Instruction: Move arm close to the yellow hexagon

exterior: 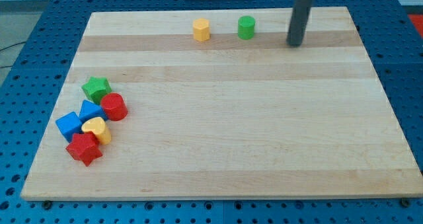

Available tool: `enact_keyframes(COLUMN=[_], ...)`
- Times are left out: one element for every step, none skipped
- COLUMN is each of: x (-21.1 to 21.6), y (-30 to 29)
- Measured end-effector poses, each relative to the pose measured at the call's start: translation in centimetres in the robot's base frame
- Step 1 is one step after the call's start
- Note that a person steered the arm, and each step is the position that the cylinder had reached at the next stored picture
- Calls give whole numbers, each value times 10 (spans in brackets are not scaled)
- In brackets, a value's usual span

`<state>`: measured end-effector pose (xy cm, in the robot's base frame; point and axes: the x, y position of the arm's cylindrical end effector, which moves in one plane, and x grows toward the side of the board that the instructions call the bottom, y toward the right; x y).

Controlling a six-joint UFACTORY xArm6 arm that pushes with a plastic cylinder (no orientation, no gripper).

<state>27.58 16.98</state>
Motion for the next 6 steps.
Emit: enact_keyframes(x=[-14, -8, -11, -20, -81, -73], y=[-87, -191, -258, -211, -211, -279])
